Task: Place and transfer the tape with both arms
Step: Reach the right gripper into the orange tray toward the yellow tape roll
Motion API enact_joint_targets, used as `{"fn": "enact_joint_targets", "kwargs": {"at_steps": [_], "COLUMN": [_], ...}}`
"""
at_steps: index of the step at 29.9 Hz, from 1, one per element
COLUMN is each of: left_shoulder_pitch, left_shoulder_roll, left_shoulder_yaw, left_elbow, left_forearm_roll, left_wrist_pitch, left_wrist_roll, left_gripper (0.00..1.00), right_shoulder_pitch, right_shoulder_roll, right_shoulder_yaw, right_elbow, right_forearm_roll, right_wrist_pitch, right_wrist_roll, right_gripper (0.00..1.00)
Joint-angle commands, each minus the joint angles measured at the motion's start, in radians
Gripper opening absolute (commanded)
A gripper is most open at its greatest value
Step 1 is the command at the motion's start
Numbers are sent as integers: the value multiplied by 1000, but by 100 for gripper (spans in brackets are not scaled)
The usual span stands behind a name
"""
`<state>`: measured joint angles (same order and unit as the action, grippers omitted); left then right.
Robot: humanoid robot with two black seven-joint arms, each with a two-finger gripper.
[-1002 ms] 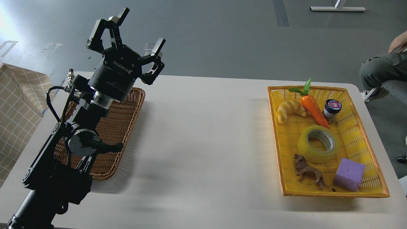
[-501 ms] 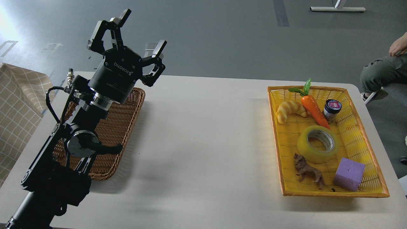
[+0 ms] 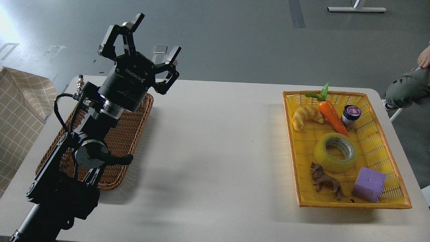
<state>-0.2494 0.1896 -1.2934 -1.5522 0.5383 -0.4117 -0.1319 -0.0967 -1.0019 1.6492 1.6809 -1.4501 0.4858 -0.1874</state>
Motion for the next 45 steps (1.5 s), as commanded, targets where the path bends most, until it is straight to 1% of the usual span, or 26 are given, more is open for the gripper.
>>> {"fn": "enact_joint_targets", "kwargs": {"at_steps": [1, 5, 6, 9, 11, 17, 22, 23, 25, 26, 29, 31, 36, 37, 38, 45], "left_shoulder_pitch": [1, 2, 2, 2, 7, 10, 10, 10, 10, 10, 12, 13, 15, 15, 16, 16], "left_shoulder_roll": [2, 5, 5, 8, 14, 24, 18, 18, 21, 21, 19, 21, 21, 21, 21, 22], "left_shoulder_yaw": [2, 2, 2, 2, 2, 0, 0, 0, 2, 0, 0, 0, -3, -4, -7, -7], "left_elbow": [0, 0, 0, 0, 0, 1, 1, 3, 3, 3, 3, 3, 4, 4, 4, 4], "left_forearm_roll": [0, 0, 0, 0, 0, 0, 0, 0, 0, 0, 0, 0, 0, -1, -1, -1], "left_wrist_pitch": [-1, -1, -1, -1, -4, -6, -6, -6, -6, -6, -6, -6, -6, -6, -6, -7], "left_wrist_roll": [-1, -2, -2, -3, -5, -5, -5, -5, -5, -5, -5, -6, -6, -8, -11, -11], "left_gripper": [100, 100, 100, 100, 100, 100, 100, 100, 100, 100, 100, 100, 100, 100, 100, 100], "right_shoulder_pitch": [35, 153, 179, 218, 236, 333, 376, 393, 419, 429, 433, 436, 434, 434, 434, 433], "right_shoulder_roll": [9, 55, 75, 126, 138, 158, 200, 203, 203, 203, 204, 210, 226, 229, 236, 262], "right_shoulder_yaw": [-119, -271, -307, -339, -360, -485, -537, -563, -604, -627, -657, -672, -689, -690, -690, -690], "right_elbow": [0, -36, -73, -153, -179, -197, -231, -237, -245, -248, -260, -267, -274, -280, -294, -310], "right_forearm_roll": [-21, -107, -119, -119, -125, -196, -213, -239, -286, -314, -363, -397, -443, -444, -444, -444], "right_wrist_pitch": [3, 3, 1, 1, 2, 1, 2, 1, 1, 1, -3, -6, -10, -12, -16, -22], "right_wrist_roll": [6, 6, 6, 6, 6, 6, 8, 8, 16, 31, 49, 54, 55, 55, 55, 57], "right_gripper": [97, 97, 97, 97, 97, 96, 96, 94, 92, 91, 91, 91, 90, 86, 85, 84]}}
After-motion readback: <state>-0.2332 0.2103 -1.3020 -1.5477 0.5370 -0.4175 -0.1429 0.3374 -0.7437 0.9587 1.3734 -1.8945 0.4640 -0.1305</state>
